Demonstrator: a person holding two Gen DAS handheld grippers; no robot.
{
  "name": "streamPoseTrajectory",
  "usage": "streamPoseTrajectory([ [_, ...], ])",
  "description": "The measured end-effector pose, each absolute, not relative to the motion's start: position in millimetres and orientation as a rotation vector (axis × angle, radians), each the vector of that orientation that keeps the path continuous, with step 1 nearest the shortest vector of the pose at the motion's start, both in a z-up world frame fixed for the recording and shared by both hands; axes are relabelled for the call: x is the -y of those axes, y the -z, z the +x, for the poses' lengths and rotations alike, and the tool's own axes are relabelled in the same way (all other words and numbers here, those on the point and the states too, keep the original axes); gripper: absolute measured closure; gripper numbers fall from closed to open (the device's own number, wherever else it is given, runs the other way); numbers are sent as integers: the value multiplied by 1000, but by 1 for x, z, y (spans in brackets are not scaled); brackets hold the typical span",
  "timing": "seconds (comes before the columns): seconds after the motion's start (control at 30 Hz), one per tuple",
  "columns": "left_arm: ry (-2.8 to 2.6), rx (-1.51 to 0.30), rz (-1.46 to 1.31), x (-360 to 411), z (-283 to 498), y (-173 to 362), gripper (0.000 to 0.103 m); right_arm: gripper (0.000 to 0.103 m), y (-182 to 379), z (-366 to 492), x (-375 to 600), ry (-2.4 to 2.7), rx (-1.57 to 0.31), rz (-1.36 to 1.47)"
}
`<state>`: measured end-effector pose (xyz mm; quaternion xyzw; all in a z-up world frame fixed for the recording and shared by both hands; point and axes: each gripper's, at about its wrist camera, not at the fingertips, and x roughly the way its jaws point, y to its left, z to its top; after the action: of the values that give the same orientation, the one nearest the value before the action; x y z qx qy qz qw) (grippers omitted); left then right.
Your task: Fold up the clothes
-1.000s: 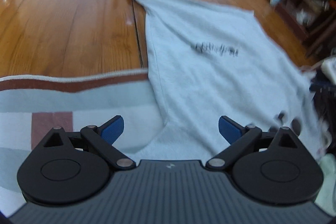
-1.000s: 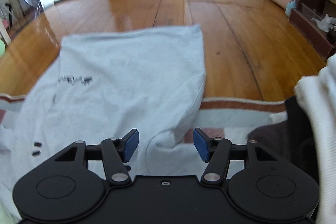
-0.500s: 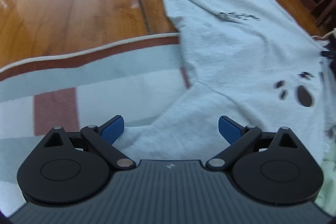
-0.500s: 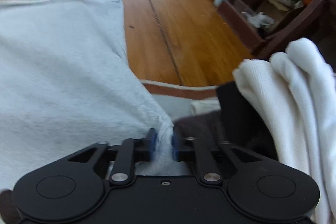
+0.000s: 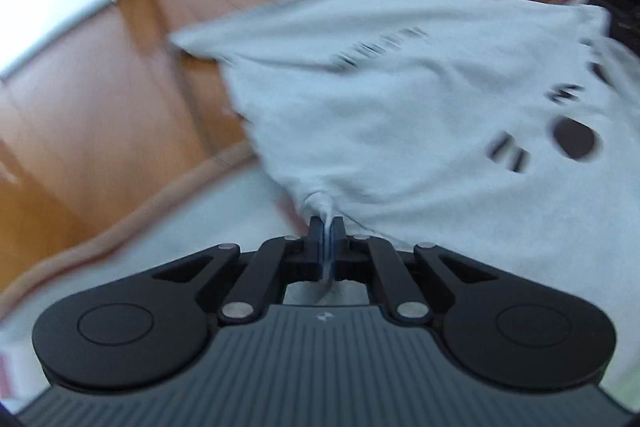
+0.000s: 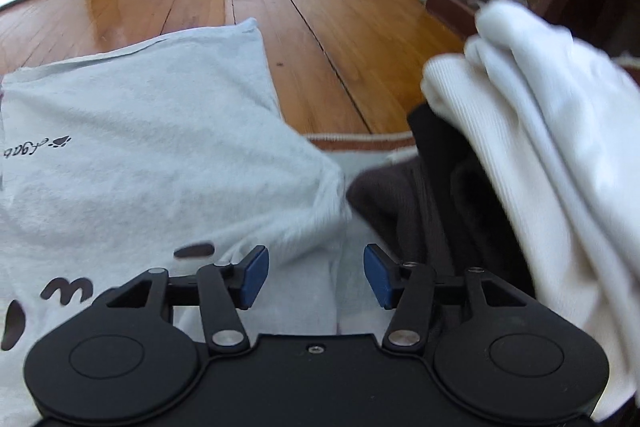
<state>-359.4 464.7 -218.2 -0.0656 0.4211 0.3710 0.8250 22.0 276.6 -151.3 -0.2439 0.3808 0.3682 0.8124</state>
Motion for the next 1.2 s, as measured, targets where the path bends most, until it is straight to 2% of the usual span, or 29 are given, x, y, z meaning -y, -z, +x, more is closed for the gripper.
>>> streamPoseTrajectory([
  [0.17,-1237,-885,-36,-513,-402,197,103,45,156,12,-276,-820,-816,-552],
  [0.3,-1113,-837,-322,-524,-453,184,98,45,148,-8,-273,-914,-826,-599],
  [0.33,-1048,-820,-366,-514,-459,181,94,45,144,-16,-268,-961,-843,-600],
  [0.4,-944,-841,-429,-492,-460,181,74,45,140,-32,-256,-1058,-880,-607],
  [0.43,-897,-863,-472,-481,-457,185,51,45,141,-40,-252,-1094,-903,-622],
  [0.47,-851,-886,-519,-471,-454,189,42,45,145,-48,-249,-1117,-927,-646],
  [0.6,-722,-958,-746,-448,-454,214,42,45,164,-80,-239,-1150,-983,-788],
  [0.7,-722,-953,-754,-441,-456,212,40,33,186,-91,-237,-973,-945,-929],
  [0.73,-728,-952,-747,-441,-457,212,35,17,191,-88,-236,-908,-939,-931],
  [0.77,-735,-948,-754,-442,-456,212,33,11,194,-83,-235,-865,-951,-908],
  [0.8,-737,-945,-774,-445,-455,214,33,13,194,-74,-233,-855,-987,-850],
  [0.83,-731,-943,-803,-447,-457,216,33,21,193,-64,-231,-851,-1025,-781],
  [0.87,-719,-938,-830,-446,-457,218,33,60,190,-53,-229,-858,-1067,-690],
  [0.9,-710,-936,-848,-445,-457,220,33,82,184,-43,-226,-866,-1097,-594],
  [0.93,-708,-941,-844,-444,-457,221,33,96,174,-36,-223,-875,-1108,-504],
  [1.0,-709,-952,-828,-441,-456,223,33,96,150,-27,-216,-909,-1082,-343],
  [1.1,-781,-1016,-741,-439,-452,228,29,96,120,-40,-192,-910,-911,-366],
  [1.2,-787,-974,-799,-443,-460,224,29,96,150,-39,-184,-801,-960,-431],
])
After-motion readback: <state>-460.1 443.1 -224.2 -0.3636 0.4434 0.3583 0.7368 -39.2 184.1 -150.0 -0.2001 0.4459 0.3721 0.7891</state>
